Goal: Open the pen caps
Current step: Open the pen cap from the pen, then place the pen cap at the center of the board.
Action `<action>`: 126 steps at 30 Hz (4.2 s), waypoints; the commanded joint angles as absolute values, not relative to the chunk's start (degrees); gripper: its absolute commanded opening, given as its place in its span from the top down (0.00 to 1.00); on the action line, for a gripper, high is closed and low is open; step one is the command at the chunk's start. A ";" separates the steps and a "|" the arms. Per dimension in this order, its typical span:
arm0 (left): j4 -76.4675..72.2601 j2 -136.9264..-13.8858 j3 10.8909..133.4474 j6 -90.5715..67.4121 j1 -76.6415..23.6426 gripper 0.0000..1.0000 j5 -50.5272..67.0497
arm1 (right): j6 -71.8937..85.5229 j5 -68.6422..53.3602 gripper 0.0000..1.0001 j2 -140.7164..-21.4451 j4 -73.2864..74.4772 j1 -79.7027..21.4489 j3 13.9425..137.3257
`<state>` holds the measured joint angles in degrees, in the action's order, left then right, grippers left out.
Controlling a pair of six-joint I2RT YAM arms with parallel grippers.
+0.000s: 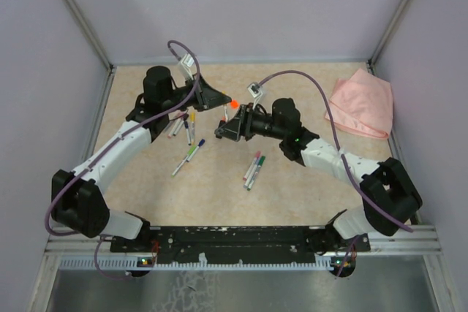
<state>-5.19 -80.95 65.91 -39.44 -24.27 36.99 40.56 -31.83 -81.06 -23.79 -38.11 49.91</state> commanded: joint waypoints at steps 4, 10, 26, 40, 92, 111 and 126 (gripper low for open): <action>-11.35 -79.34 64.31 -40.40 -24.14 1.00 39.49 | 44.55 -30.29 0.56 -79.97 -29.79 -37.88 52.42; -13.17 -78.84 62.81 -41.05 -23.96 1.00 39.69 | 45.00 -29.18 0.69 -79.38 -29.37 -37.92 51.75; -24.46 -86.32 70.71 -43.60 -14.80 1.00 31.10 | 48.20 -31.03 1.00 -81.03 -33.11 -39.19 46.03; -5.07 -89.74 75.51 -35.38 -15.15 1.00 28.57 | 36.98 -16.41 1.00 -74.51 -14.86 -38.66 45.48; 28.22 -135.74 117.48 -17.78 -33.80 0.61 -2.20 | 39.45 -12.07 0.99 -63.85 -8.59 -29.60 34.22; 9.61 -92.13 78.28 -16.94 -29.27 0.39 3.98 | 40.78 -17.61 1.00 -70.91 -11.14 -29.83 39.27; 14.04 -72.70 55.15 -16.88 -23.84 0.37 1.00 | 46.18 -0.75 0.99 -97.80 7.57 -34.58 65.75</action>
